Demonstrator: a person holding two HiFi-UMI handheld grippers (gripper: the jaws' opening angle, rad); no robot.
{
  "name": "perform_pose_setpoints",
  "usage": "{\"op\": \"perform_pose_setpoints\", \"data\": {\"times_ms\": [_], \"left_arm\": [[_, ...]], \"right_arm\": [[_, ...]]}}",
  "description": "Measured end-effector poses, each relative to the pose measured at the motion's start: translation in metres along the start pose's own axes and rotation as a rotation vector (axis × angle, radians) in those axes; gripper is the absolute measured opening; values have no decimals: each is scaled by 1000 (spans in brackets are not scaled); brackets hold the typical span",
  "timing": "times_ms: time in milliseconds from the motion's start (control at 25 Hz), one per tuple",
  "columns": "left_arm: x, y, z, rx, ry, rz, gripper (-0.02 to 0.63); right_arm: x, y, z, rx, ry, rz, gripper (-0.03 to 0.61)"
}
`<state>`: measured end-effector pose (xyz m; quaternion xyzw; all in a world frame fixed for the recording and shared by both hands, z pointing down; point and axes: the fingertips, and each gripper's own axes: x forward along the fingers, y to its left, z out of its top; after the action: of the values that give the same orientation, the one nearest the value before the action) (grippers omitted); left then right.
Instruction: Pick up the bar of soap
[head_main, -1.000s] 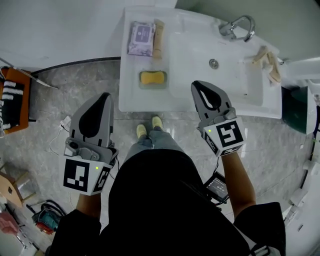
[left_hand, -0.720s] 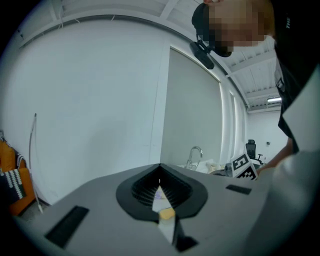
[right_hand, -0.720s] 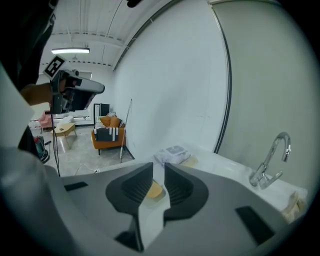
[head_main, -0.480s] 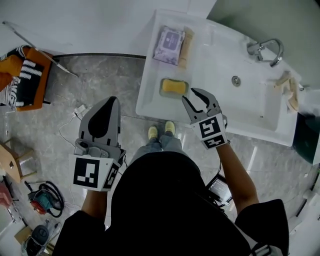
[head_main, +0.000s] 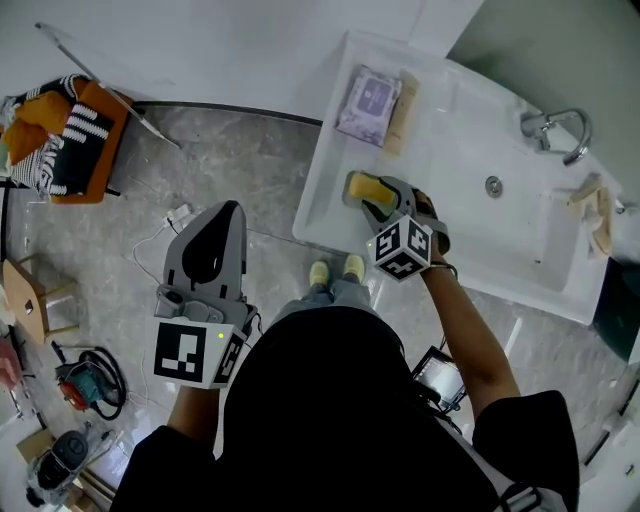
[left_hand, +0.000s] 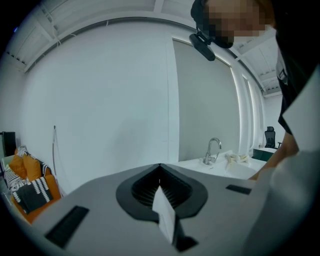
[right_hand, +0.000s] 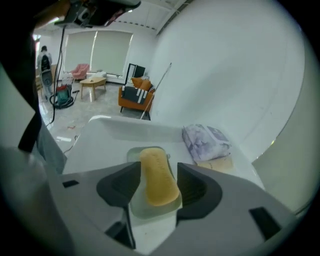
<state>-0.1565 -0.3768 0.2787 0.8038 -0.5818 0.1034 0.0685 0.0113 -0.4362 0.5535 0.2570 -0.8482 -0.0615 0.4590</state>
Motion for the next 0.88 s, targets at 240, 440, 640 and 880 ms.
{"op": "perform_pose_setpoints", "data": {"times_ms": [240,440,640,880], "left_arm": [[-10,14,2,-4,-10,49,6],[-14,21,3,-12,-22,73,6],[-12,18,5,-15,-33,65,6],[-13,14,4,-33,-46,57,6]], "right_arm": [[21,10,-4,-157,103,68,224],[28,11,-7,-91,216,206,224],[37,10,-6,-5,375,417,212],[37,11,-3,-21,392,440,210]]}}
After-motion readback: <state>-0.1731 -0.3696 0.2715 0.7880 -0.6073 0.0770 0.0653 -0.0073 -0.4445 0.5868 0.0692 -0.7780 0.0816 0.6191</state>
